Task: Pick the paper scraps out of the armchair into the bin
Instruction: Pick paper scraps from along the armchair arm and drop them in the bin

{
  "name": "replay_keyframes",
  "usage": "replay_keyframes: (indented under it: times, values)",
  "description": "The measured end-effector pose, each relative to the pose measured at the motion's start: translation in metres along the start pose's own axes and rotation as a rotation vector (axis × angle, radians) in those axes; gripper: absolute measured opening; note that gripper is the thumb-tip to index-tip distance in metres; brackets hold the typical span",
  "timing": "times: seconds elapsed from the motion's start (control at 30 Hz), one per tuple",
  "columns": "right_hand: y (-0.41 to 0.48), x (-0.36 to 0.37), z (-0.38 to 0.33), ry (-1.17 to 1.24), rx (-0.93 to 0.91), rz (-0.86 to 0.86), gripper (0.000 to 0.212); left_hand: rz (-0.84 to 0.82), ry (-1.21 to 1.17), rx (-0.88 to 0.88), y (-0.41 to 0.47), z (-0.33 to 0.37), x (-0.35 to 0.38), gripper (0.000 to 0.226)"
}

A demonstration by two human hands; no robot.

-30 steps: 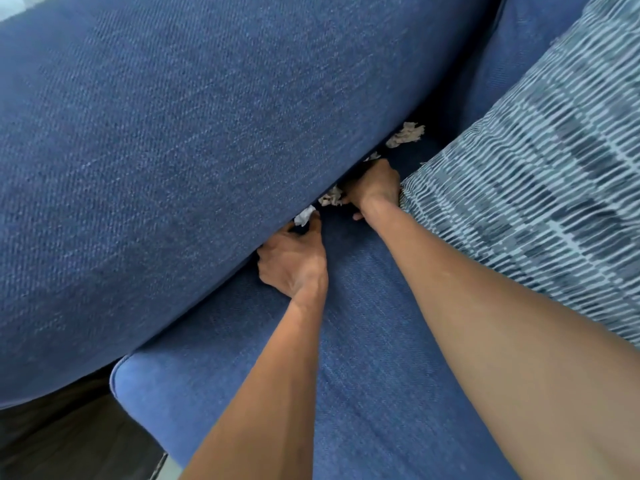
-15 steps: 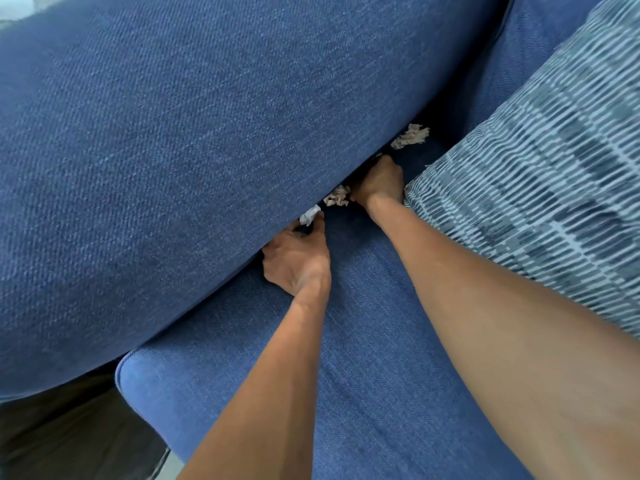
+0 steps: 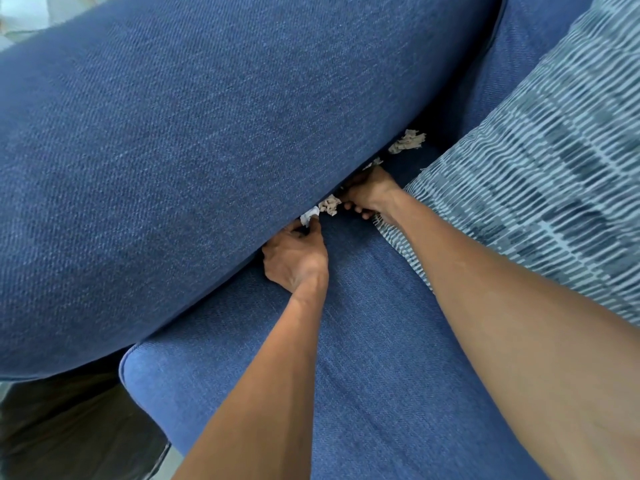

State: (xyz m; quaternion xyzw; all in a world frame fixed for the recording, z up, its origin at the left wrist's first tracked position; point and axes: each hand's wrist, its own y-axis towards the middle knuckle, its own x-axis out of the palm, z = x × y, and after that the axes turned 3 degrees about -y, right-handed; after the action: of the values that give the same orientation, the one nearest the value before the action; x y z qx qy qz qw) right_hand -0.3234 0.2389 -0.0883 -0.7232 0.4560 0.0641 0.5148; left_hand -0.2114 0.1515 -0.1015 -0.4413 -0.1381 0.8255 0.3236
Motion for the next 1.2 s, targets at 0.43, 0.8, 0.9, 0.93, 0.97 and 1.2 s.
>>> replay_keyframes:
  times: [0.43,0.8,0.9,0.93,0.97,1.2]
  values:
    - [-0.03,0.0,0.003,0.181,-0.017,0.221,0.014,-0.049,-0.236,0.103,-0.012,-0.013,-0.023,0.023]
    - [-0.068,0.008,0.007,0.324,-0.094,0.336,0.022,-0.083,-0.3,0.112,-0.03,-0.037,-0.059,0.015]
    - [-0.084,0.013,0.009,0.329,-0.123,0.296,0.03,-0.069,-0.288,0.127,-0.037,-0.047,-0.076,0.012]
    - [-0.089,0.015,0.01,0.318,-0.137,0.298,0.029,-0.064,-0.287,0.127,-0.04,-0.051,-0.083,0.012]
    - [-0.095,0.017,0.011,0.31,-0.152,0.307,0.027,-0.06,-0.29,0.128,-0.042,-0.055,-0.089,0.012]
    - [-0.142,0.038,0.011,0.413,-0.152,0.29,0.025,-0.071,-0.303,0.1,-0.065,-0.088,-0.138,0.009]
